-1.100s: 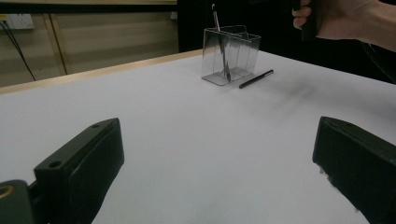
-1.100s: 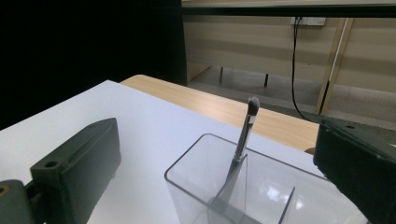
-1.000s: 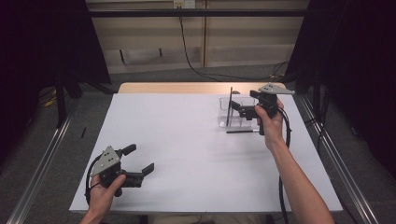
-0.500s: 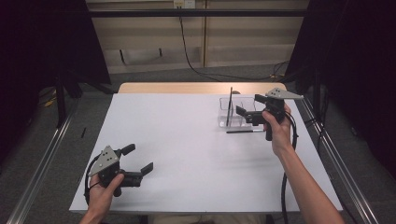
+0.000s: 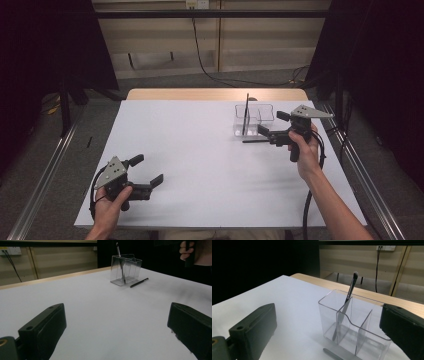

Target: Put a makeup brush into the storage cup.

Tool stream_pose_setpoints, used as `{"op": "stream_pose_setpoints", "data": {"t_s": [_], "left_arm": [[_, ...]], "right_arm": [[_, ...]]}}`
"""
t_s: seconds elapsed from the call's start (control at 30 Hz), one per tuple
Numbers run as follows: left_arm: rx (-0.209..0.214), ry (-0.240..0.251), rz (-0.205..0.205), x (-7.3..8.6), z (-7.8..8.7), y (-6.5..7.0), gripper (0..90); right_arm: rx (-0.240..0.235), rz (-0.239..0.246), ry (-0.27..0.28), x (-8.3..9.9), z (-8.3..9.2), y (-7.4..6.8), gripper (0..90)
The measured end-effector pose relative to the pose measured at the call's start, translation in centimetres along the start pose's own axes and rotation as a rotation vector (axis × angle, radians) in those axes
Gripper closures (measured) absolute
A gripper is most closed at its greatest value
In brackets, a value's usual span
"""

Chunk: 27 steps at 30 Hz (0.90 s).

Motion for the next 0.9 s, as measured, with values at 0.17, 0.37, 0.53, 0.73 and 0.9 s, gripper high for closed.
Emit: {"op": "stream_pose_setpoints", "data": {"t_s": [0.17,0.37,0.53,0.73,0.9], "left_arm": [[0.006,0.001,-0.008,0.0,0.0,0.1,2.2],[0.010,0.003,-0.010,-0.1,0.1,0.3,2.1],[0.012,0.006,-0.005,0.0,0.2,0.2,2.2],[0.002,0.007,-0.006,-0.1,0.5,0.2,2.2],[-0.006,-0.001,-0.009,-0.1,0.6,0.2,2.1]], "right_arm": [[0.008,0.013,0.008,0.1,1.1,-0.3,0.4],[0.012,0.010,0.018,0.1,2.4,-0.5,0.3],[0.014,-0.001,0.008,1.1,3.2,-0.5,0.2],[0.029,0.012,0.032,1.6,4.8,-0.7,0.2],[0.057,0.012,0.033,2.5,6.3,-0.8,0.8]]}}
Point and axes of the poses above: each handheld gripper's, and its own axes: z roughly backward along the jaws, x roughly out of its underside, y roughly to its right, the point moved 5 cm from there along -z, roughly forward along the jaws, and after that the axes turned 5 degrees about x, right-handed, at the moved point
